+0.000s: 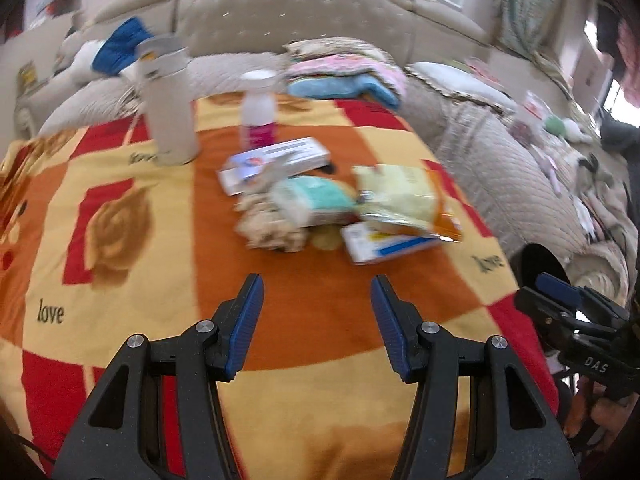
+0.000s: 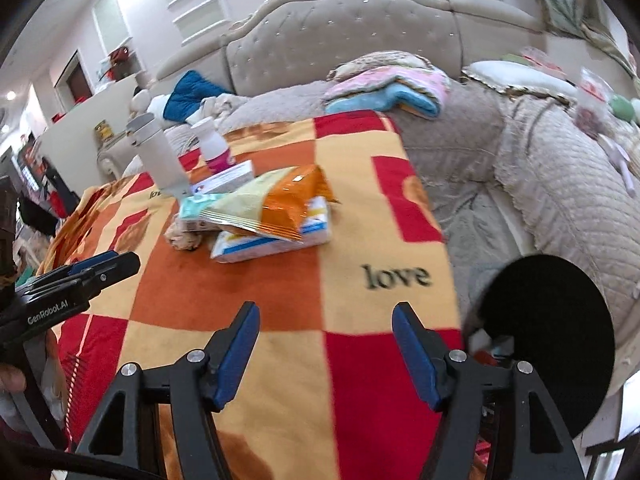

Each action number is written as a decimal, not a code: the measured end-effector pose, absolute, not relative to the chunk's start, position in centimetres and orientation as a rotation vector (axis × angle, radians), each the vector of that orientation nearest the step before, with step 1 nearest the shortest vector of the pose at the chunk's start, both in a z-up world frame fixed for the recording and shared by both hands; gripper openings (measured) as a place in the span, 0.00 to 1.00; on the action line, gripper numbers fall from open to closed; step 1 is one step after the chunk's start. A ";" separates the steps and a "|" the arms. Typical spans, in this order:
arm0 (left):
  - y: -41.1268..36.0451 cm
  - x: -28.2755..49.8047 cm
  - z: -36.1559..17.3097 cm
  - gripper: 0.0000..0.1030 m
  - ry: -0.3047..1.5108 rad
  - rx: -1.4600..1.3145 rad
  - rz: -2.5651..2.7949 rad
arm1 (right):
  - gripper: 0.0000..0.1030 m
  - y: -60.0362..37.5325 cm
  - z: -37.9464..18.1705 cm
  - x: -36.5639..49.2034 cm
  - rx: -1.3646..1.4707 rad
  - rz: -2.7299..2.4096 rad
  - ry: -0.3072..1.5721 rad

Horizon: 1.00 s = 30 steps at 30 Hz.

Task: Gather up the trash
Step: 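Move both open tools back over the blanket, then grasp the beige crumpled tissue with the left tool while the right tool grasps the yellow-orange snack bag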

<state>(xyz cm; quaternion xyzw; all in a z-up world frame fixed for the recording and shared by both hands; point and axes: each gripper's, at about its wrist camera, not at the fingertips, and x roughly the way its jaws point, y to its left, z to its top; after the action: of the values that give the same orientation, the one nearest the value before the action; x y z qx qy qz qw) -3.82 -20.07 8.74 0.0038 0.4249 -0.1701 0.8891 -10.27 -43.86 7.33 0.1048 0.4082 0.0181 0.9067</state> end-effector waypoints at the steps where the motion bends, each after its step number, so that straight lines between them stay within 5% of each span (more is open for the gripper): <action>1: -19.4 -3.4 8.6 0.53 0.889 -0.002 -0.341 | 0.65 -43.6 7.3 -9.9 0.214 0.042 0.843; 18: -19.4 5.2 4.0 0.57 0.911 -0.062 -0.371 | 0.67 -41.1 7.0 -6.5 0.209 0.099 0.879; 20: -19.5 6.1 3.2 0.34 0.948 -0.069 -0.381 | 0.67 -41.4 7.0 -6.3 0.212 0.101 0.876; 25: -18.5 5.0 3.7 0.21 0.963 -0.089 -0.431 | 0.69 -42.1 7.3 -4.7 0.219 0.081 0.863; 30: -17.4 2.2 5.6 0.20 0.937 -0.056 -0.454 | 0.76 -42.3 7.7 -0.8 0.271 0.061 0.866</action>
<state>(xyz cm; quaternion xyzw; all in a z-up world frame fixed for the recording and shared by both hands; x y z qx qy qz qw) 2.20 -17.38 5.65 -0.0267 0.4476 -0.2168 0.8671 -0.78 -42.27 7.73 0.1309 0.4184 0.0294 0.8983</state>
